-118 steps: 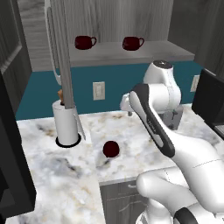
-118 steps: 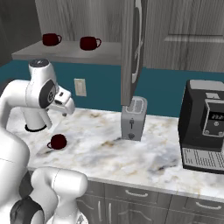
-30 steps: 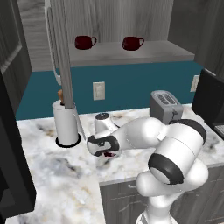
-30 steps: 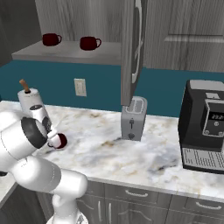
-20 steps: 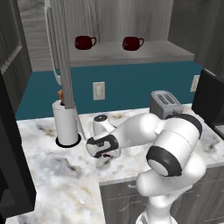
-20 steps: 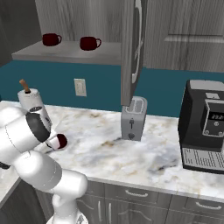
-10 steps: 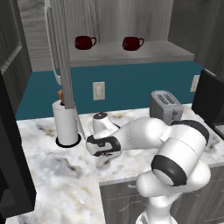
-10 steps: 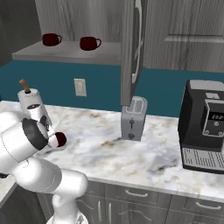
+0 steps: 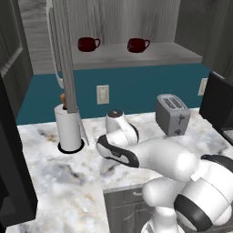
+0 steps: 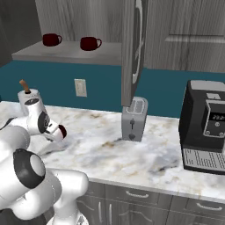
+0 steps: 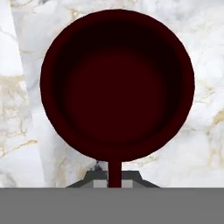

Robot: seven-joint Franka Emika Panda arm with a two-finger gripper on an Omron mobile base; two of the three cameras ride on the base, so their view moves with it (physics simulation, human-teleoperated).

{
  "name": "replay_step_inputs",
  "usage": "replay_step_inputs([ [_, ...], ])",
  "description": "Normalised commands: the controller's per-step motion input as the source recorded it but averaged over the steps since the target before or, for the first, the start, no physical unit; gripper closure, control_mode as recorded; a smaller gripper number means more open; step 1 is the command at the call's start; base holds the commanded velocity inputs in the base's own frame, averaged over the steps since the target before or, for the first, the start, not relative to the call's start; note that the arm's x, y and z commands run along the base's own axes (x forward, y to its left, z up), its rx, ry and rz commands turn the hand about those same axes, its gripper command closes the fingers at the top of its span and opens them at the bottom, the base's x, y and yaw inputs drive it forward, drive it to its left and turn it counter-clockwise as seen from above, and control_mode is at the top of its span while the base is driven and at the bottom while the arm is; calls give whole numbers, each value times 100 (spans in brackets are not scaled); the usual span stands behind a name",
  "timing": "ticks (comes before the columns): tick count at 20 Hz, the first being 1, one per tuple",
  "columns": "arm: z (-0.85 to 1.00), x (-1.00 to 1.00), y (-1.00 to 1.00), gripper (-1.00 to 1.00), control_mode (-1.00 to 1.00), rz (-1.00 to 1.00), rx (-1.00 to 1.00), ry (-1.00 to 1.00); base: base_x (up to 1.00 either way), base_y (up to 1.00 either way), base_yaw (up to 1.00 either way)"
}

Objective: Pick the mug on the counter and place it in the cabinet with the handle facing the right, like the mugs already inside.

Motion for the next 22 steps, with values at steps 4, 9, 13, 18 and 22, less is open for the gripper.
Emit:
replay_step_inputs([
  [4, 4, -2, -48, 100, -100, 20, 10, -3, 0, 0, 0],
  [9, 2, -14, -22, 100, -100, 34, 2, -4, 0, 0, 0],
  [13, 16, -7, -28, 100, -100, 38, -1, -20, 0, 0, 0],
  [18, 4, -3, -5, 100, -100, 49, -1, -8, 0, 0, 0],
  [22, 4, 0, 1, 100, -100, 50, 0, 1, 0, 0, 0],
])
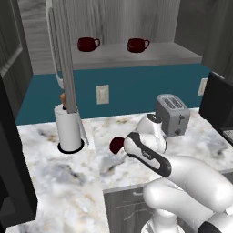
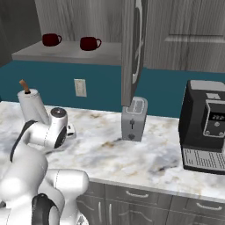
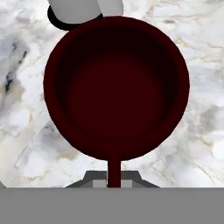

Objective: Pick the mug on the counter and place it in the cabinet with the handle facing the right, like the mugs already inside.

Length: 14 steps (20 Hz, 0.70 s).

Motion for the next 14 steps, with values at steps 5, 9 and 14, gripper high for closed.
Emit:
replay_step_inputs([
  [5, 21, 0, 3, 100, -100, 48, 0, 6, 0, 0, 0],
  [9, 22, -1, 8, 100, -100, 16, 3, 3, 0, 0, 0],
  [14, 38, -5, -1, 100, -100, 7, 8, 0, 0, 0, 0],
])
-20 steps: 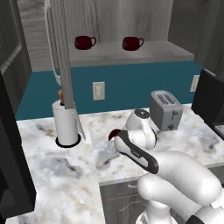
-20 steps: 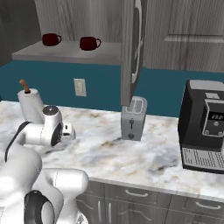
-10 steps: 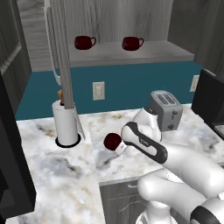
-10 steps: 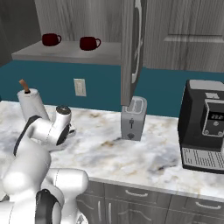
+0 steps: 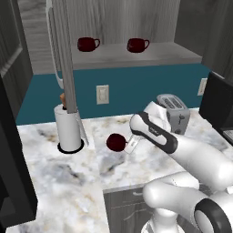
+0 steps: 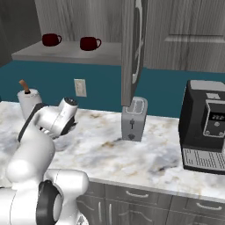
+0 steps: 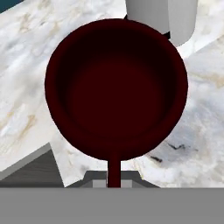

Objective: Pick the mug on the counter and place it in the cabinet with the handle facing the right, like the mugs already inside.

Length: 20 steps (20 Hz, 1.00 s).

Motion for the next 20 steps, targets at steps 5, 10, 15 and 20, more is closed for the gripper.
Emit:
replay_step_inputs([
  [5, 33, -32, 0, 100, -100, 8, 0, -14, 0, 0, 0],
  [10, 48, -31, 0, 100, -100, 15, -1, -12, 0, 0, 0],
  [15, 51, -27, 3, 100, -100, 19, 0, -4, 0, 0, 0],
  [20, 65, -31, 0, 100, -100, 23, 0, -5, 0, 0, 0],
])
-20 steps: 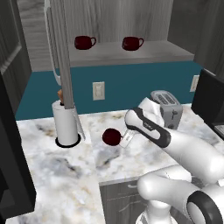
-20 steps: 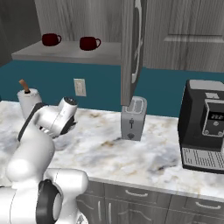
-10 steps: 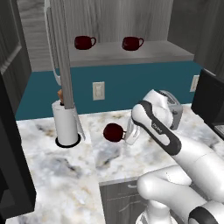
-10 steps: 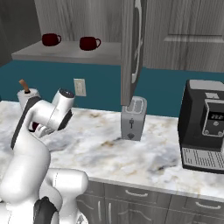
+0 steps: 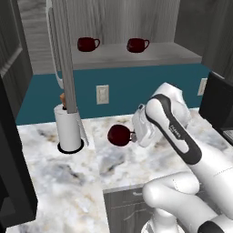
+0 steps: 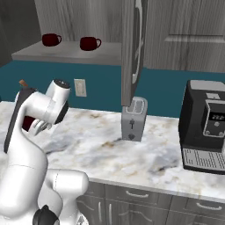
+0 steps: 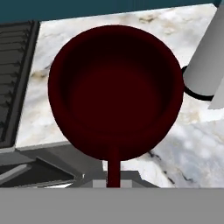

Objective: Pick the mug on the counter and place it in the cabinet with the handle facing the right, like the mugs already inside.

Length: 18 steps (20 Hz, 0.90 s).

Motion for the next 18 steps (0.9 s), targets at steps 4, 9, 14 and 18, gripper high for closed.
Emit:
replay_step_inputs([
  [4, 67, -35, 1, 100, -100, 18, 0, -7, 0, 0, 0],
  [9, 60, -19, 1, 100, -100, 12, 1, -8, 0, 0, 0],
  [14, 70, -3, -7, 100, -100, 11, 11, -2, 0, 0, 0],
  [18, 65, 0, -3, 100, -100, 10, 23, 0, 0, 0, 0],
])
